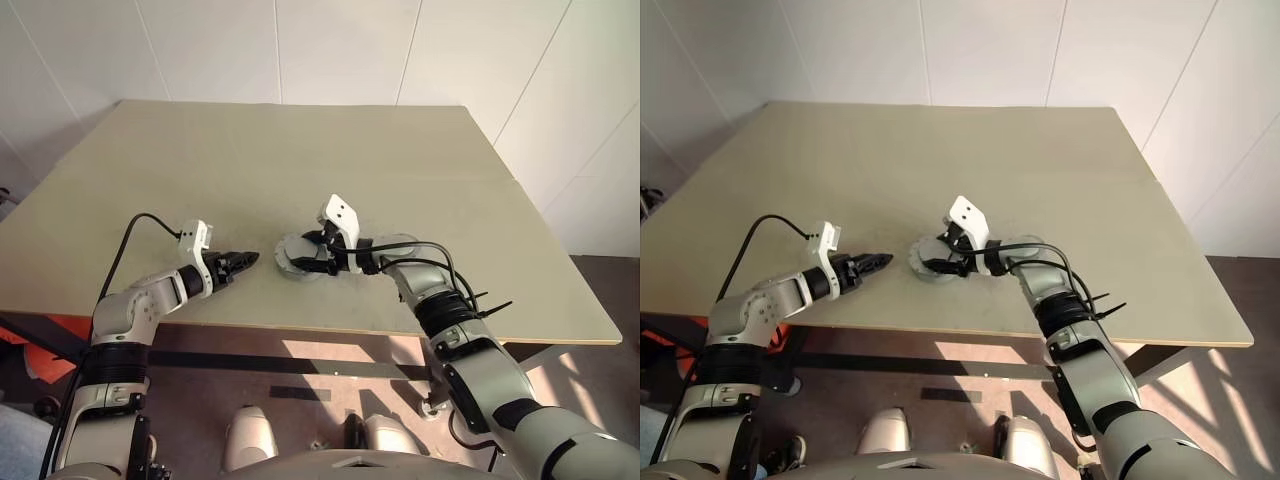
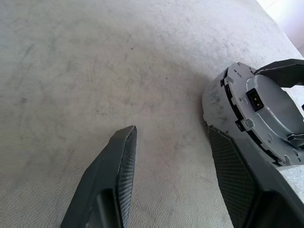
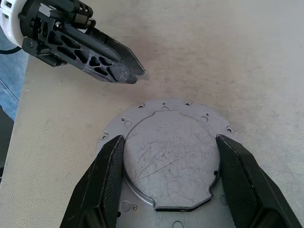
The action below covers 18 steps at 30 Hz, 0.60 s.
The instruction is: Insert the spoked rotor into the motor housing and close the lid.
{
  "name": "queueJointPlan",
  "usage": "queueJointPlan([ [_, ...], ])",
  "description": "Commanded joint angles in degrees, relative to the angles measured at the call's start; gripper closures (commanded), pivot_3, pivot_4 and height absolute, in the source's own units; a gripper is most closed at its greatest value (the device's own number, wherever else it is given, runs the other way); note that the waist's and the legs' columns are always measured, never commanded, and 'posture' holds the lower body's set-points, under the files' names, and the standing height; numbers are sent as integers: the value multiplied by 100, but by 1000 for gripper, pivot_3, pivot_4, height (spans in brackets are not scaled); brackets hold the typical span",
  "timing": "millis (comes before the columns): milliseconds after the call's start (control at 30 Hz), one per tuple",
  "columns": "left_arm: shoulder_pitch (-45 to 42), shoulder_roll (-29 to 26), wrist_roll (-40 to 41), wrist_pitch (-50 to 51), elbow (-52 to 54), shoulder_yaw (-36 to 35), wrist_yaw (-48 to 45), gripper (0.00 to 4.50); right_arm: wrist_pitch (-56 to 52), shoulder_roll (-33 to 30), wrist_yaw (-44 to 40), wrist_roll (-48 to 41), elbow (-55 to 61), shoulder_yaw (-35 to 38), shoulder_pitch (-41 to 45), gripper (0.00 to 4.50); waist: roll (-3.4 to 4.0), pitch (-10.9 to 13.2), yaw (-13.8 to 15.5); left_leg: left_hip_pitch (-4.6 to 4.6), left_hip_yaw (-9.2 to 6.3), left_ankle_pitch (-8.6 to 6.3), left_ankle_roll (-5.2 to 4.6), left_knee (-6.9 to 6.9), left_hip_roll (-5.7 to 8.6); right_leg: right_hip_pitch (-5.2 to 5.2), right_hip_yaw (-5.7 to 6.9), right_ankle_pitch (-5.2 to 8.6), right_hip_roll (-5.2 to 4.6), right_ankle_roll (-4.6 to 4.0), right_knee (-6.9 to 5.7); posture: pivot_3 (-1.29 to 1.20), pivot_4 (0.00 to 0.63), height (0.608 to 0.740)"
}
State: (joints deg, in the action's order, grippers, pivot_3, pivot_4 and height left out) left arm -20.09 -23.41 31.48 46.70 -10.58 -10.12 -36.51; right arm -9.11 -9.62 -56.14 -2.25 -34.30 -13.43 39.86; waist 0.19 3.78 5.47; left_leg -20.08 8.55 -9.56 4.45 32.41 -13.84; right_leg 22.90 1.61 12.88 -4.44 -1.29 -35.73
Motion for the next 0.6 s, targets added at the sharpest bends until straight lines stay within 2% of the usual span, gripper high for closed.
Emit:
queueJointPlan([
  [33, -43, -9, 92, -38, 260, -109, 7, 1971, -162, -63, -33, 89, -46, -114, 2, 1575, -1, 0, 0, 1, 0, 0, 0, 0, 0, -1, 0, 0, 0, 0, 0, 0, 0, 740],
  [600, 36, 43, 134, 12, 369, -94, 49, 1971, -111, -268, 142, 339, -180, -375, -10, 1575, -3, -2, 6, 14, 0, 0, 1, 2, 2, -19, 0, 0, -3, 0, 0, 0, 0, 740],
])
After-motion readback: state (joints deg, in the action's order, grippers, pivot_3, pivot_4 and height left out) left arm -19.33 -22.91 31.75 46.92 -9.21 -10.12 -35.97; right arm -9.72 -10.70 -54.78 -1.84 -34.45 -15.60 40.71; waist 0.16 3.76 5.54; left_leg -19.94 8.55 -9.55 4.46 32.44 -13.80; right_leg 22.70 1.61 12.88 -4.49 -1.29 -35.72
